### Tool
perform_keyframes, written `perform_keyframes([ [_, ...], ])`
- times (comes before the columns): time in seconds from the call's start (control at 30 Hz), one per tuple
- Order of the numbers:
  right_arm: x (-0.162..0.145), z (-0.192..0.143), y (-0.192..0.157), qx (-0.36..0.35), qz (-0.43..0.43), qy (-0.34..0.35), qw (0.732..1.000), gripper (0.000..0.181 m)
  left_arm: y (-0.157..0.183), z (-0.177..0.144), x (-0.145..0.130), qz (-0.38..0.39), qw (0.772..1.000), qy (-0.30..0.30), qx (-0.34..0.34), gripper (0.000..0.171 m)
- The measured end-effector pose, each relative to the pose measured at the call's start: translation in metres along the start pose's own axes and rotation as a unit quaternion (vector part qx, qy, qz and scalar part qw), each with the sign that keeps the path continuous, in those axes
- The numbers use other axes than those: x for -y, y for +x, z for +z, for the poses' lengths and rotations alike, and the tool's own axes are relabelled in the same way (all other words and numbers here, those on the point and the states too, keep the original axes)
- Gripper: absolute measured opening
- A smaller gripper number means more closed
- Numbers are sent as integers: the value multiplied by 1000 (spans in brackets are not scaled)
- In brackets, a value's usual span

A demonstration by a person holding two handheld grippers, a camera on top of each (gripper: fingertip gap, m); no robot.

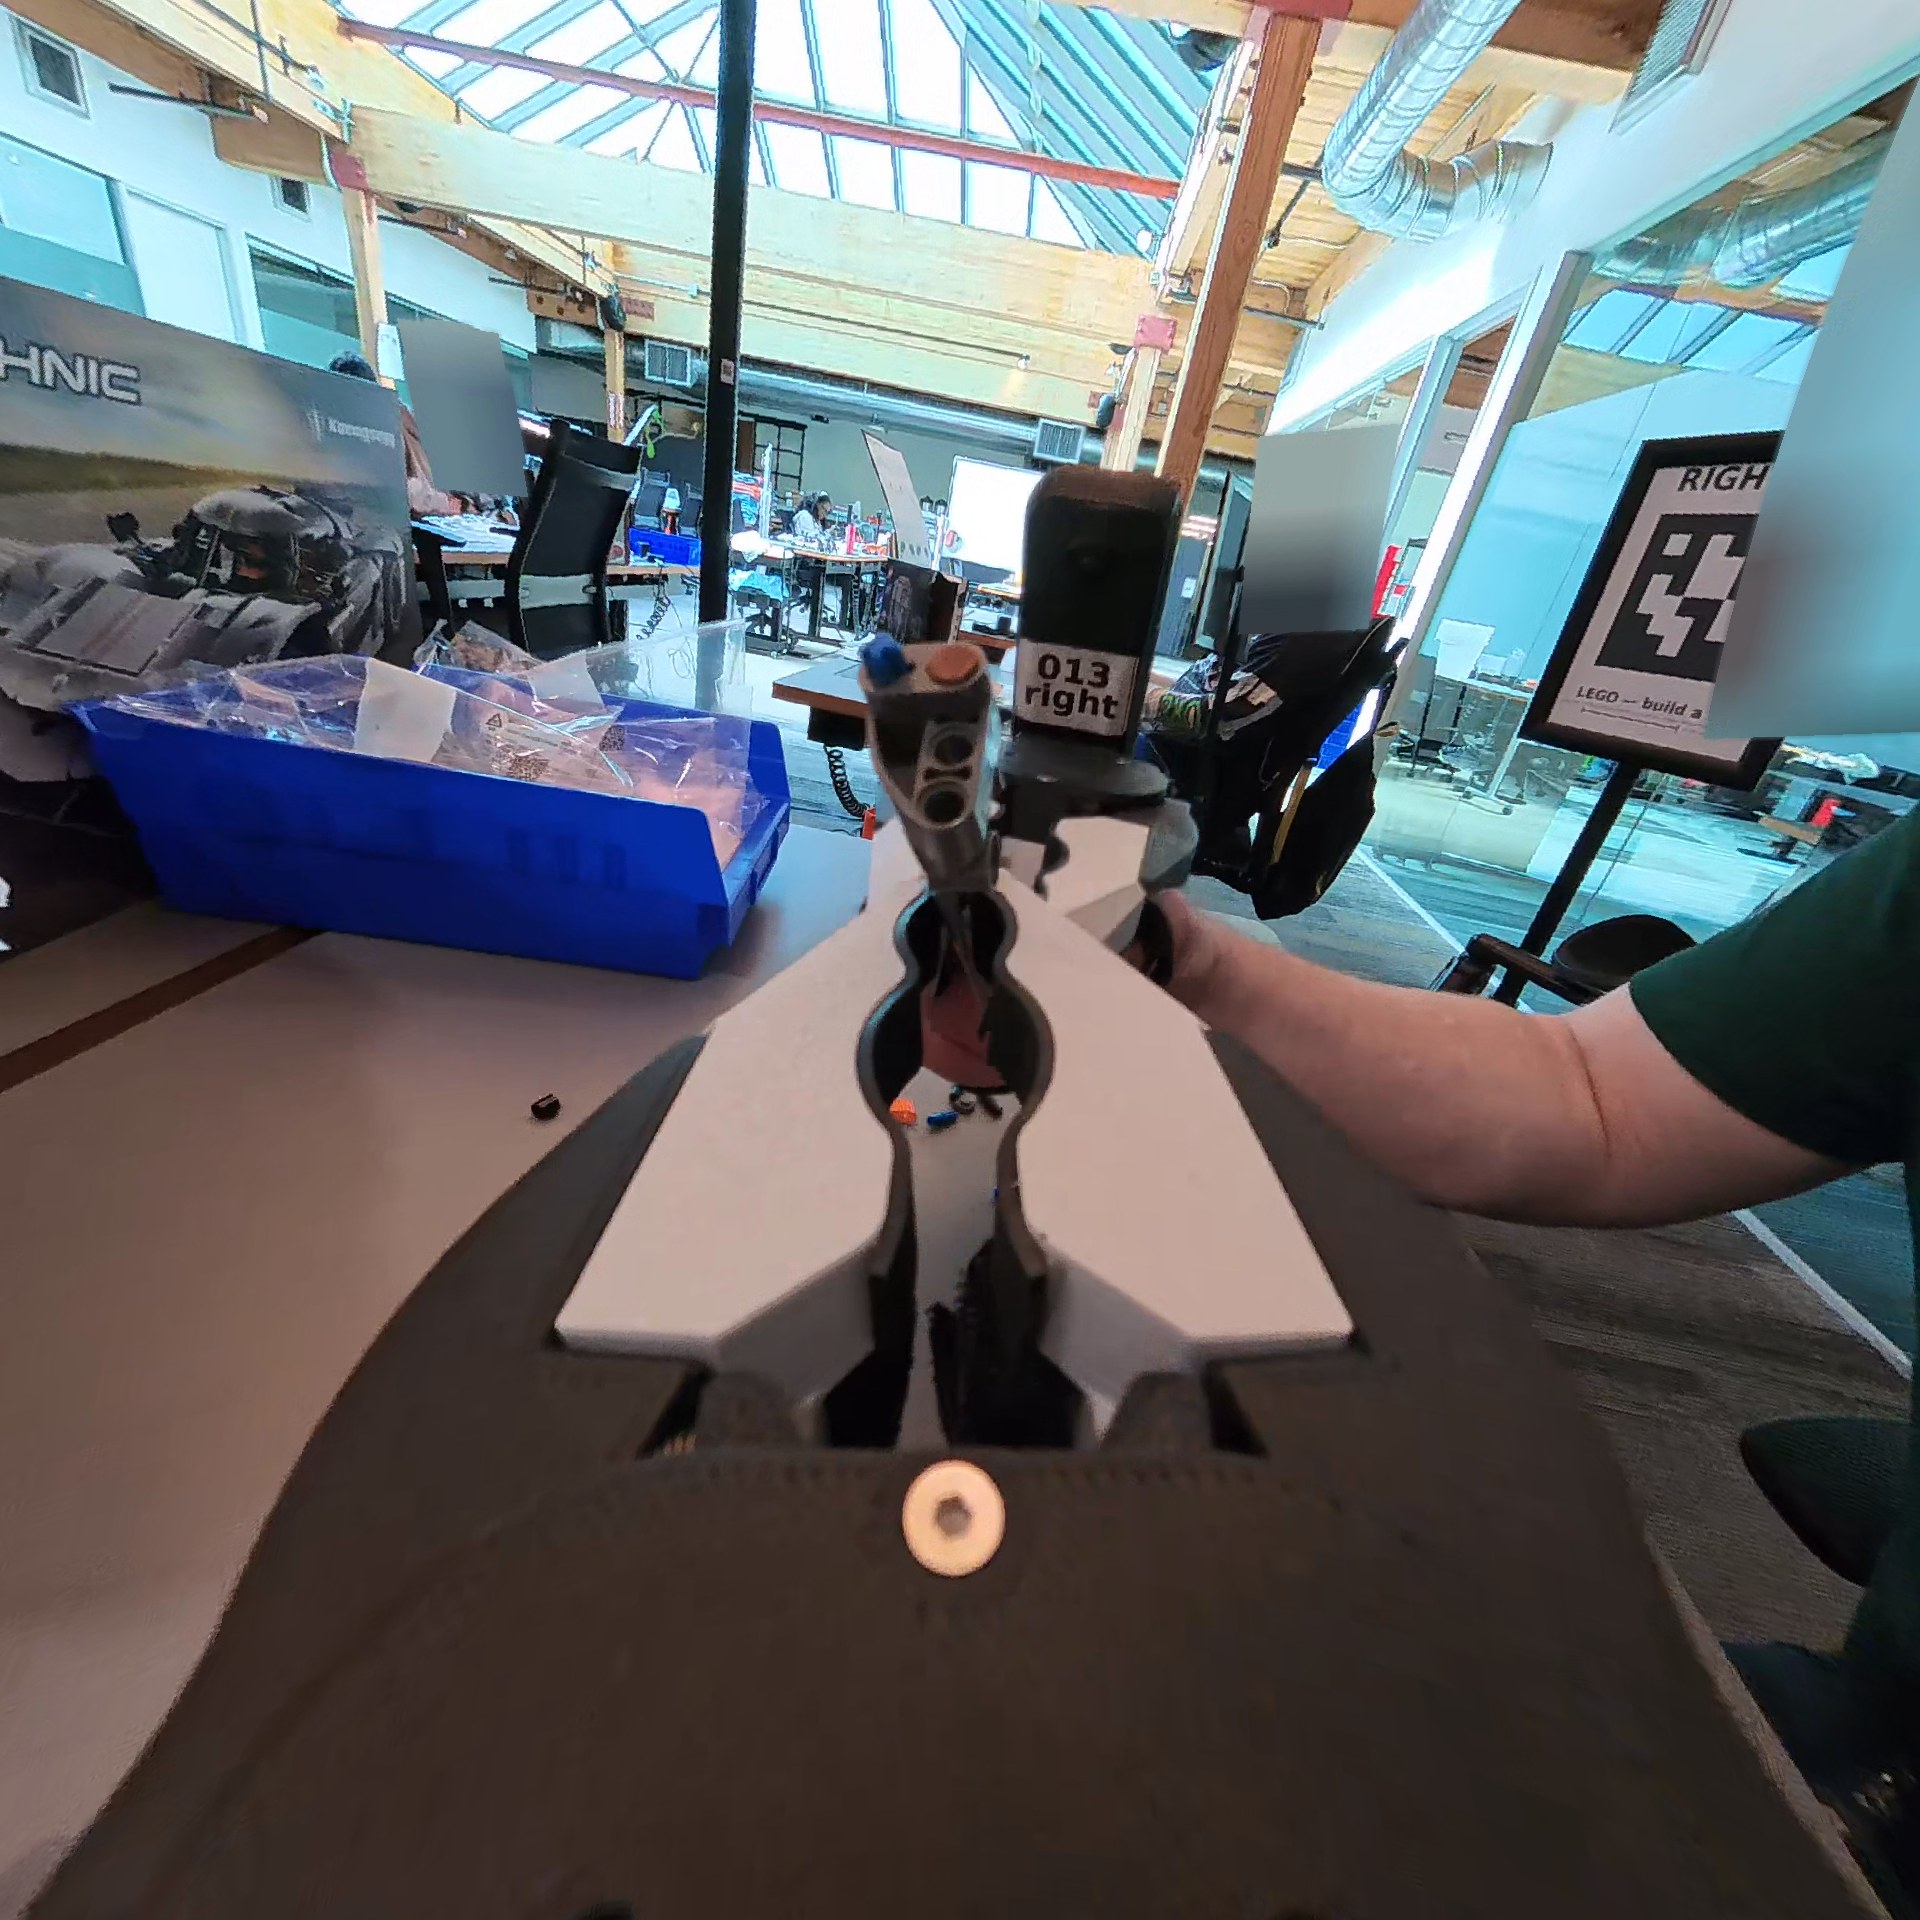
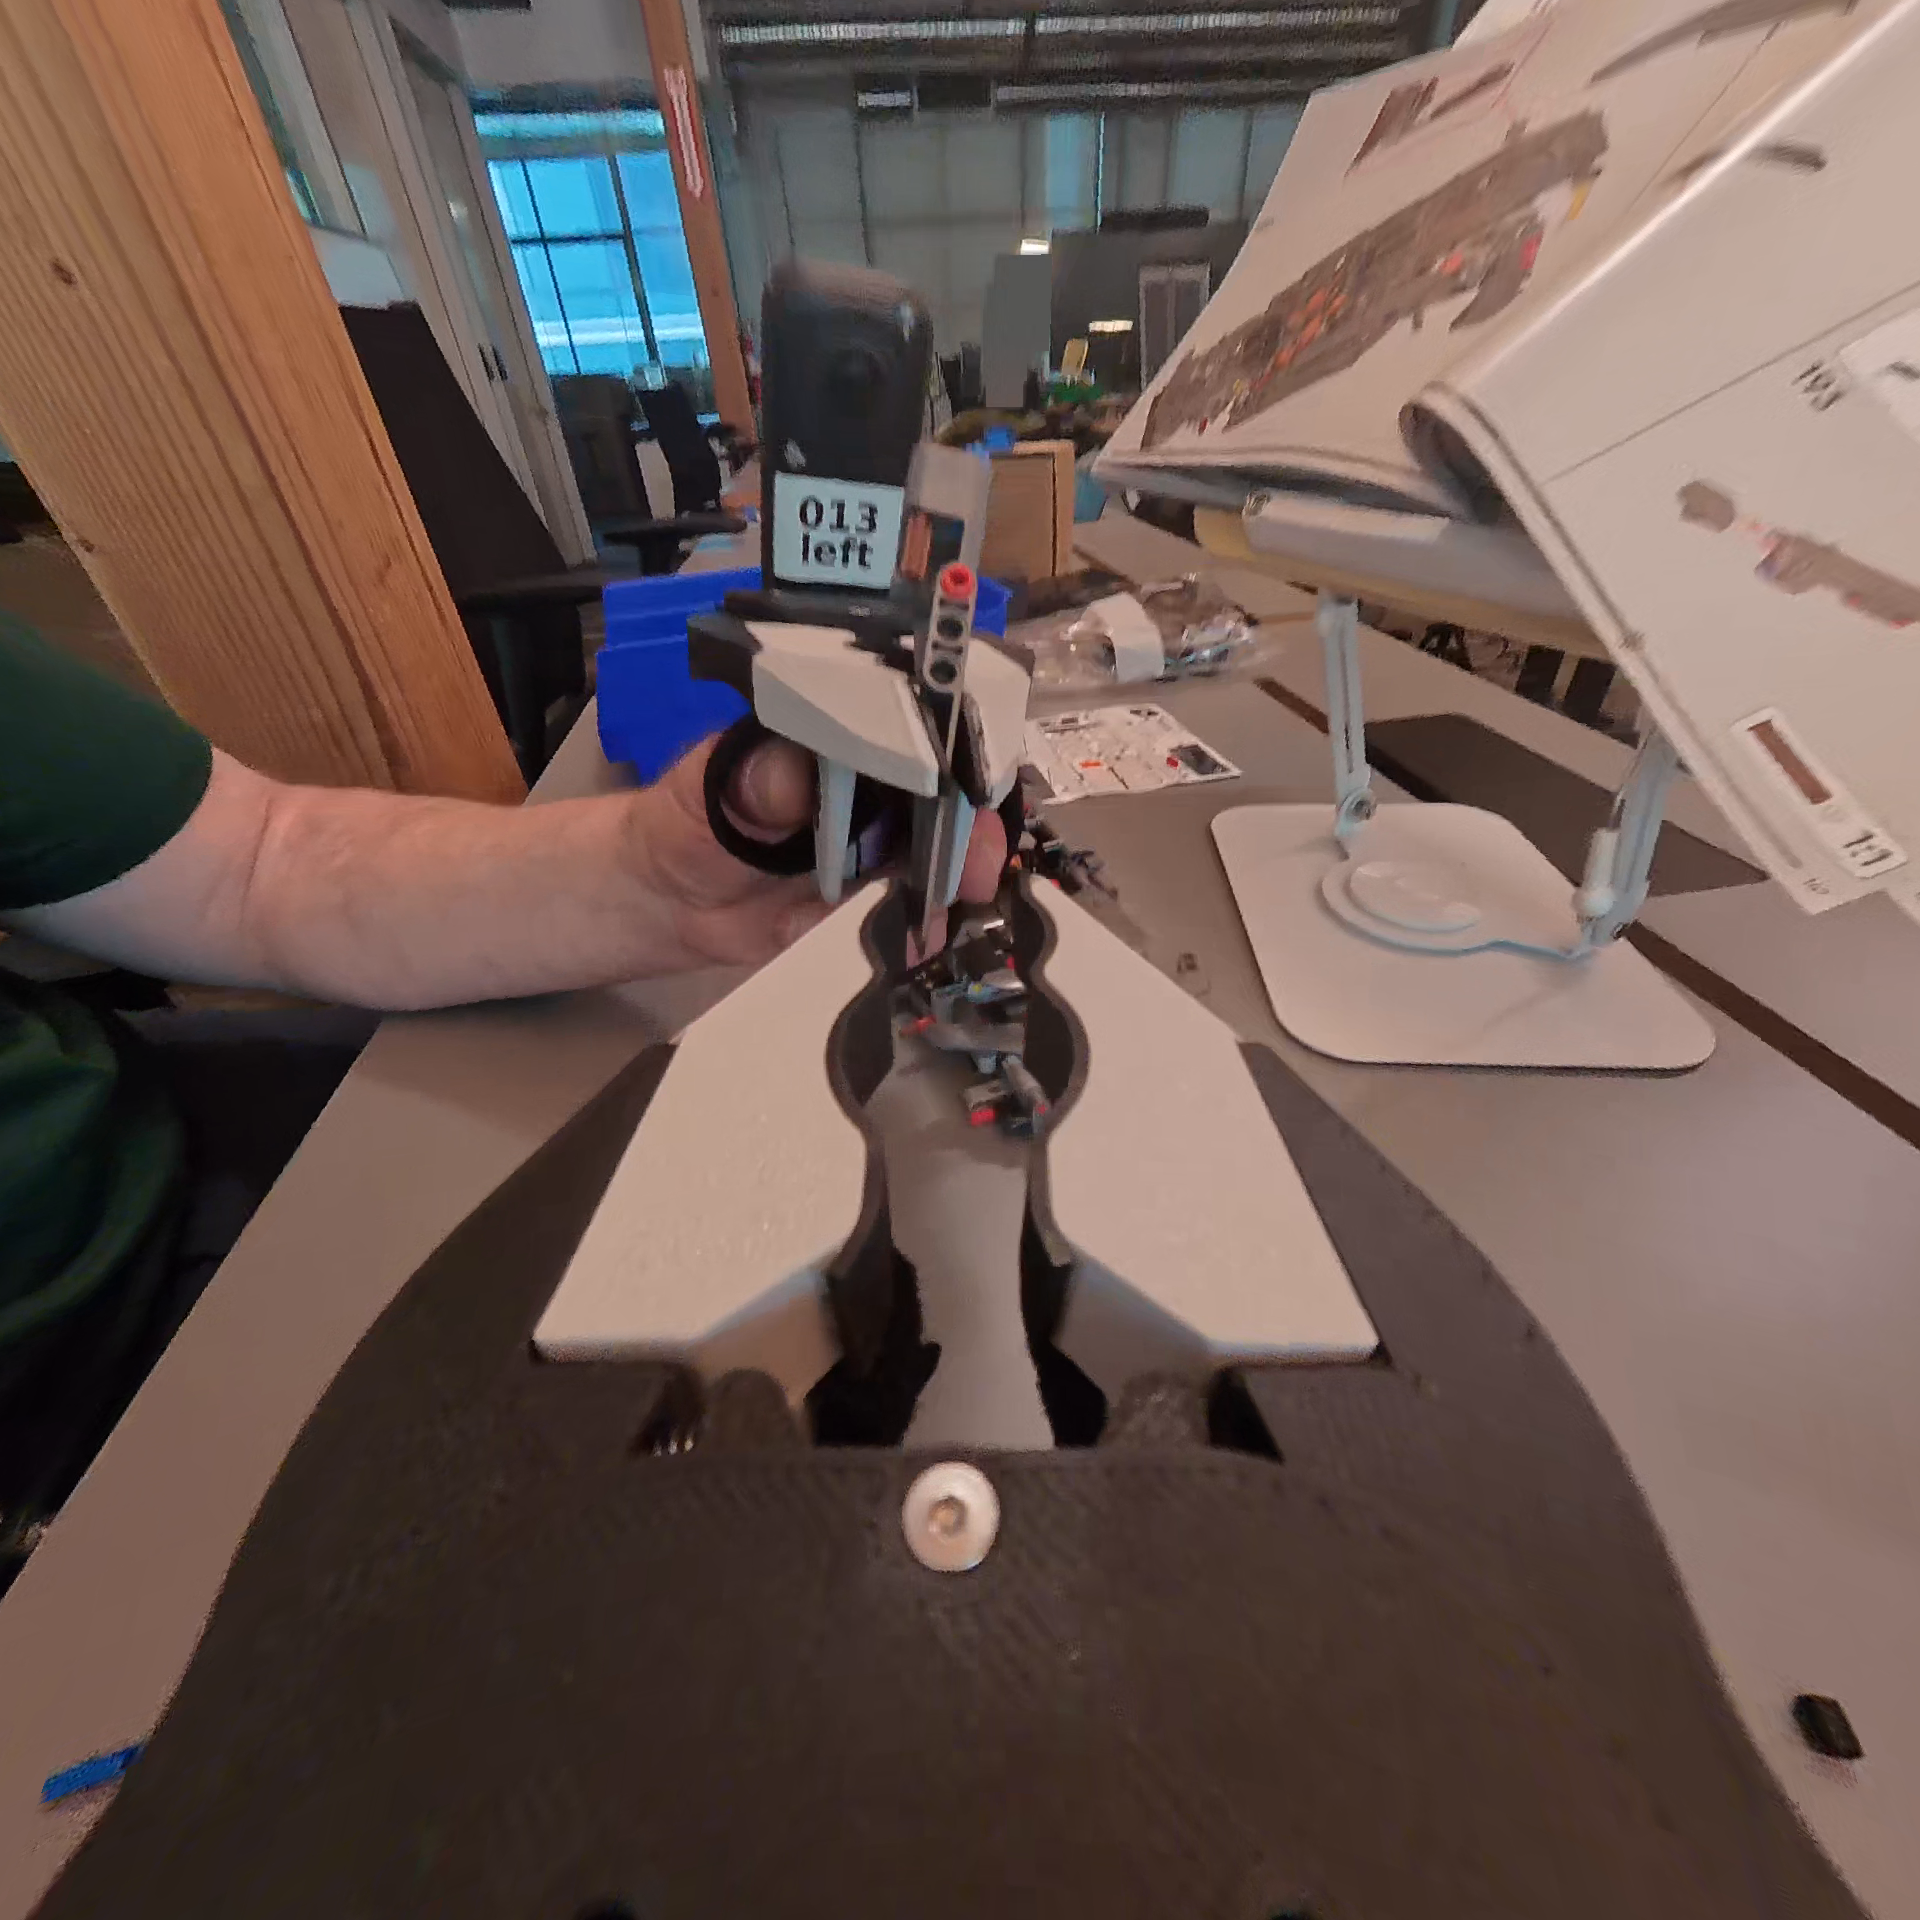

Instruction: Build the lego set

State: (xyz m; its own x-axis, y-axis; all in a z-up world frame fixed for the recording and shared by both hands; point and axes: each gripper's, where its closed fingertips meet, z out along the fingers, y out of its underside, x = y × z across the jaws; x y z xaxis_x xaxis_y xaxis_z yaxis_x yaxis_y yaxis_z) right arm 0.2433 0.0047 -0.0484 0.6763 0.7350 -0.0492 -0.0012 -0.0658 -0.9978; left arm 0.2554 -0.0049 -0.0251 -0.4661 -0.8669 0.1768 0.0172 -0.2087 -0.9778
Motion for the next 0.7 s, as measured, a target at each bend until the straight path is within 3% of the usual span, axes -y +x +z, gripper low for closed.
perform_keyframes([
  [0.1,-7,8,-8,15,-7,-16,1000,0,3,2,-1,11,1000,-4,1,3],
  [0.4,-4,4,-2,-1,-13,-6,1000,0,4,-3,8,8,1000,6,-4,12],
  [0.53,0,0,6,-41,-41,-3,998,0,-3,-12,17,12,1000,18,10,16],
  [0.7,0,-4,19,-128,-140,-43,981,0,-8,-16,19,17,999,18,26,21],
])
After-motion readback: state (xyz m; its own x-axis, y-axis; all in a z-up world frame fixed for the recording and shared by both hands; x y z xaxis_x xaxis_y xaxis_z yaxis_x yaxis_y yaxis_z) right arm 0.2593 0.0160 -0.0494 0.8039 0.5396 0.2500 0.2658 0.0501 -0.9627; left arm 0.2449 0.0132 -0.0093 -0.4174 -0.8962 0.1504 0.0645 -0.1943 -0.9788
